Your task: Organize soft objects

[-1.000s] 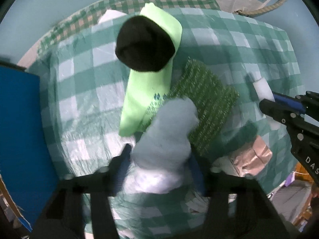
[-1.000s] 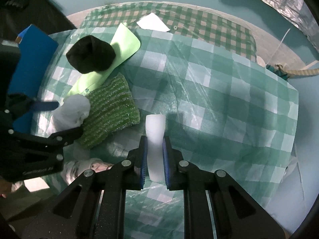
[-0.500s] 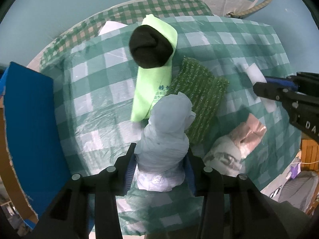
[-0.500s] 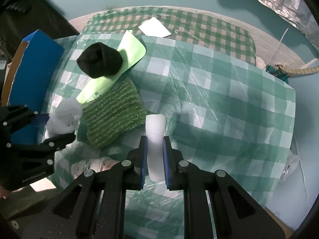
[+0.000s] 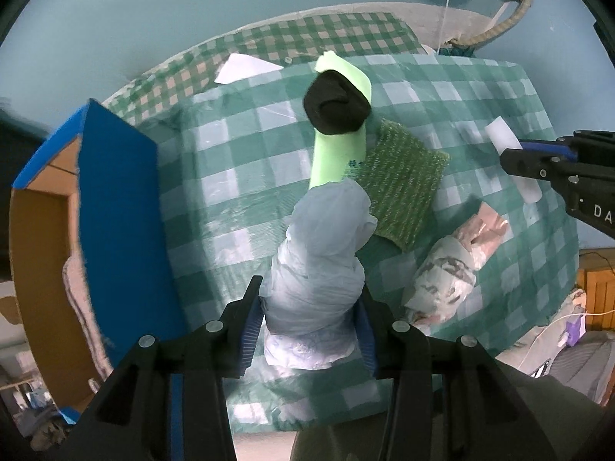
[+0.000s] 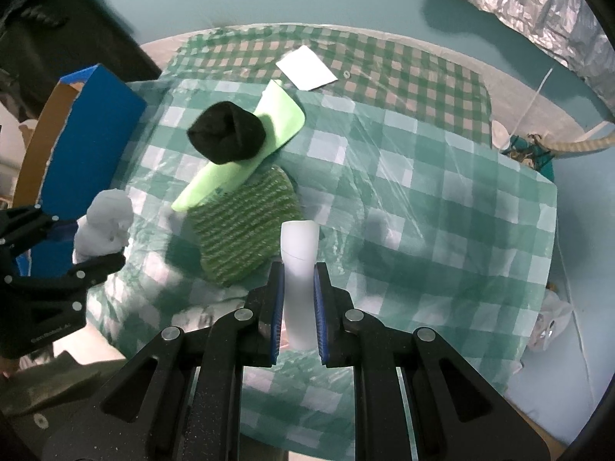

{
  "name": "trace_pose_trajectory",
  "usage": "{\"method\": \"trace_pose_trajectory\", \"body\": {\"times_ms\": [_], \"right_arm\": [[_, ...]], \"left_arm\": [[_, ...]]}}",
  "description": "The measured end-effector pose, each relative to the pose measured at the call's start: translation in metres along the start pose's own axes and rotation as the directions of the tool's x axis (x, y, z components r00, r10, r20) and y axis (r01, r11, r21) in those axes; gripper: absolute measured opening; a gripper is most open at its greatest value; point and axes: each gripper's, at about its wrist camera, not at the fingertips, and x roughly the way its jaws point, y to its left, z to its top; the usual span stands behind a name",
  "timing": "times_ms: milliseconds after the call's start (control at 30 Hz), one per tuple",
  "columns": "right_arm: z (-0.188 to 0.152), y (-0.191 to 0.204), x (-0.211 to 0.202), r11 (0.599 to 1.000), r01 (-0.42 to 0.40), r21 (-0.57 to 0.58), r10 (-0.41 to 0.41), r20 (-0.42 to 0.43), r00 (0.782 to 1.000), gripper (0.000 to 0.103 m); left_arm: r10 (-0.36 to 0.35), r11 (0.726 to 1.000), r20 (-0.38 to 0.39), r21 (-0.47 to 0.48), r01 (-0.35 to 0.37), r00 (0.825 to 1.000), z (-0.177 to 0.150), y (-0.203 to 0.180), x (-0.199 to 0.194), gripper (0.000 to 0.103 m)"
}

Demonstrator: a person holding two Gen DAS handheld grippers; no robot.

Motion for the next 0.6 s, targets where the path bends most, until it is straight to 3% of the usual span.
{"method": "trace_pose_trajectory", "body": {"times_ms": [600], "right_arm": [[0.010,0.049,-0.048,0.997,-0.011,-0.077,0.014,0.042,0.999,0.013]], "left_arm": [[0.048,0.999,0.078,-0.021,-0.047,0.996,-0.033,0.039,-0.053,0.044]]}}
